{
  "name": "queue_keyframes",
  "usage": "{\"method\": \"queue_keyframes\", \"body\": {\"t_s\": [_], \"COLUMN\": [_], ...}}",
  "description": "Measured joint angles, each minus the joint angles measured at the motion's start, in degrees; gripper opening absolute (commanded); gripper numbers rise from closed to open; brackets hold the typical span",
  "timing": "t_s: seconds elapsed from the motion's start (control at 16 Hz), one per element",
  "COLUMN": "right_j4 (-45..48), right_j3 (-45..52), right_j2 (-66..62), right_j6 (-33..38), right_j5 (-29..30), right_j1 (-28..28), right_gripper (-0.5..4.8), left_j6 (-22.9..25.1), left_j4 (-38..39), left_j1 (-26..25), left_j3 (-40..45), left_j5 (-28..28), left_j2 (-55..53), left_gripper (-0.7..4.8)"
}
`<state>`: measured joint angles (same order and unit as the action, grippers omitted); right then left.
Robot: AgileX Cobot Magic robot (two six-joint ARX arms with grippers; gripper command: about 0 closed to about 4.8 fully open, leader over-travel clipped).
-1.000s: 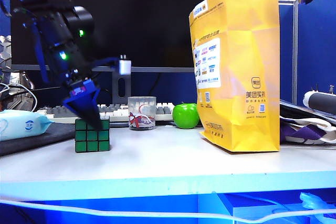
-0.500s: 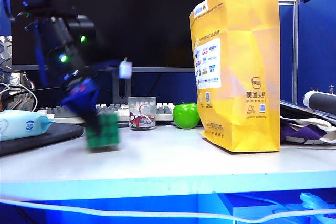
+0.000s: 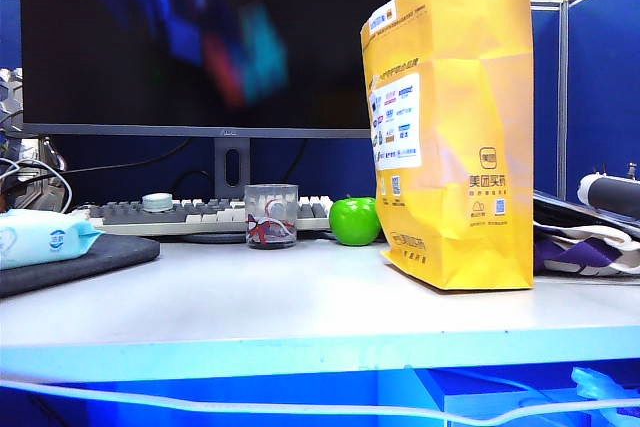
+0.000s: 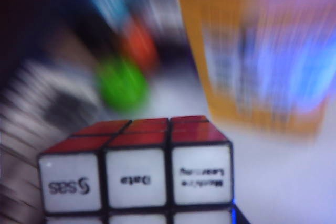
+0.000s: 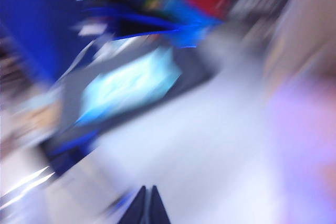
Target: Pick up the Rubik's Cube and throw it into the yellow paper bag.
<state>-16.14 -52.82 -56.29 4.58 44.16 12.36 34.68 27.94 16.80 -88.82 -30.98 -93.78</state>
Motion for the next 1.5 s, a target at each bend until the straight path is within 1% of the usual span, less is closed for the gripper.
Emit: {"method": "queue_keyframes", "body": {"t_s": [0.06,0.13,0.19,0.25,0.31,0.38,0.5,0.56,0.63,0.81,0.94,1.06,1.13,1.19,1.5], "right_j4": [2.7,4.3,6.2,7.0,7.8,7.9,6.9,5.7,5.8,4.9,2.1,1.2,1.2,1.2,2.6], "right_j3": [0.0,0.0,0.0,0.0,-0.1,-0.2,-0.2,0.1,0.0,0.0,0.0,0.0,0.0,0.0,0.0], "right_j2": [2.9,4.7,7.5,9.5,11.3,11.4,10.0,9.7,9.9,9.9,9.9,9.7,9.5,9.0,6.8], "right_j6": [-0.2,-0.3,-0.4,-0.4,-0.4,-0.4,-0.4,-0.4,-0.4,-1.7,-3.6,-4.7,-4.9,-5.4,-5.9], "right_j5": [-4.7,-7.5,-11.1,-13.1,-14.1,-13.8,-12.9,-12.9,-12.8,-11.6,-11.3,-11.4,-11.3,-11.3,-10.6], "right_j1": [0.0,0.0,0.0,0.0,0.0,0.2,0.1,0.1,0.1,0.1,0.1,0.1,0.1,0.1,0.1], "right_gripper": [-0.01,-0.02,-0.02,-0.02,-0.02,-0.01,-0.02,-0.02,-0.01,-0.02,-0.01,-0.01,-0.01,-0.01,-0.01], "left_j6": [-2.3,-4.1,-6.1,-7.6,-9.5,-10.6,-11.0,-11.2,-12.2,-21.1,-24.6,-29.9,-32.0,-33.4,-35.0], "left_j4": [-1.4,-2.4,-3.9,-6.2,-10.7,-13.2,-14.3,-16.4,-20.3,-35.0,-42.0,-49.1,-51.0,-51.3,-52.0], "left_j1": [0.0,0.0,0.2,1.1,3.2,5.6,10.3,12.7,13.8,13.7,13.6,13.7,13.7,13.7,15.0], "left_j3": [0.0,0.1,0.1,0.1,0.0,0.0,0.1,0.2,0.2,0.2,0.1,0.1,-0.3,-0.8,-0.9], "left_j5": [-0.1,-0.4,-2.0,-4.6,-8.7,-10.8,-12.0,-12.5,-12.6,-14.6,-15.1,-15.6,-15.5,-15.5,-15.3], "left_j2": [3.3,6.0,8.6,10.2,10.9,10.2,7.1,3.9,1.2,-4.9,-7.6,-9.8,-10.6,-11.1,-12.9], "left_gripper": [-0.05,-0.05,-0.05,-0.05,-0.05,-0.05,-0.05,-0.05,-0.05,-0.05,-0.05,-0.05,-0.05,-0.05,-0.05]}}
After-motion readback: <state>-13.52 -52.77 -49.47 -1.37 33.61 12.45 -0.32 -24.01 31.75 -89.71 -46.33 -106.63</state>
